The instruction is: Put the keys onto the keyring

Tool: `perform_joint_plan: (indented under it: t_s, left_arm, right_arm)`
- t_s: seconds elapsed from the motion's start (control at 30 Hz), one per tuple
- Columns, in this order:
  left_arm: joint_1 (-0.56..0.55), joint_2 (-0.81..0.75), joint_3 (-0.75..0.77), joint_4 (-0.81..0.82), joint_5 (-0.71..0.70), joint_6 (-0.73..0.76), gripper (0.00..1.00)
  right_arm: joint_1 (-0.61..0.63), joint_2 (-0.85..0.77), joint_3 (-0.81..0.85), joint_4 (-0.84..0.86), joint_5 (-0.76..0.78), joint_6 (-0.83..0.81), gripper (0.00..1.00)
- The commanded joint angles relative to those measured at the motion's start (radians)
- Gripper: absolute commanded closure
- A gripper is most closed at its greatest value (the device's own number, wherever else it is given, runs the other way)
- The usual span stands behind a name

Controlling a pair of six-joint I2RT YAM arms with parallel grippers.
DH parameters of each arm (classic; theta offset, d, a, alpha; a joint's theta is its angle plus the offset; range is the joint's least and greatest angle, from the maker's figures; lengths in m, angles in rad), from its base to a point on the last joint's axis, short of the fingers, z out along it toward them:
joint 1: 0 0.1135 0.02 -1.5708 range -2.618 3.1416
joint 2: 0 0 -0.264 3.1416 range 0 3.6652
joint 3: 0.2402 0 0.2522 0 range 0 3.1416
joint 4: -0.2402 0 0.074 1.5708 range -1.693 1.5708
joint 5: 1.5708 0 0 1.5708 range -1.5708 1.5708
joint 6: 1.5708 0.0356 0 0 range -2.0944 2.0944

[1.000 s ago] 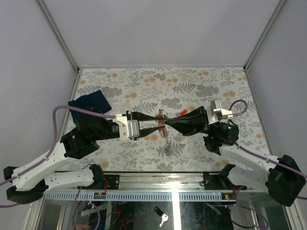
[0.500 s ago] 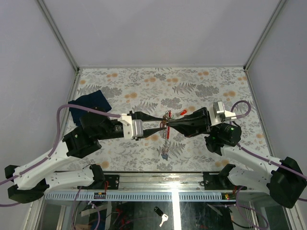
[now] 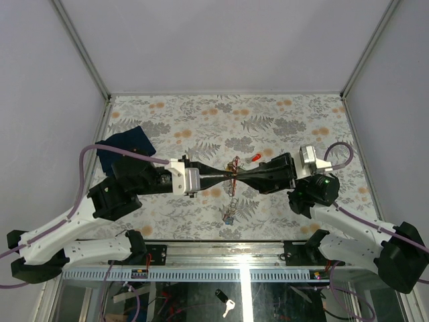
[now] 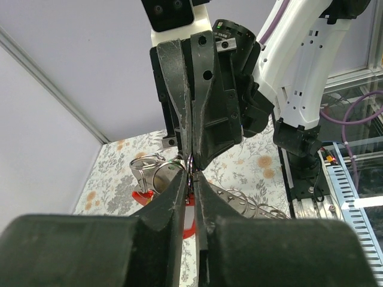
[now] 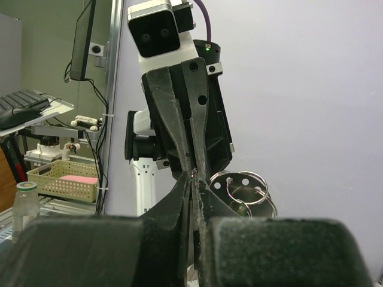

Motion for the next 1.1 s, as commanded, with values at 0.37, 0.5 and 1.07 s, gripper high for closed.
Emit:
perform_joint_plan:
  t_s: [0.37,0.5,1.07]
  left_arm:
    - [0.005,0.073,0.189,-0.294,-0.009,0.099,1.0]
    - [0.005,0.103,0.269,-0.428,-0.036,0.14,1.0]
    - [0.003,0.319,0.568,-0.868,-0.154,0.259,1.0]
  right_arm:
    - [-0.002,-0.097,0.1,-0.293,-0.117,-0.158,0.91]
    - [-0.003,-0.129,0.118,-0.475,-0.135,-0.247,0.87]
    - [-0.002,-0.238,0.252,-1.253,-0.061,-0.783,0.79]
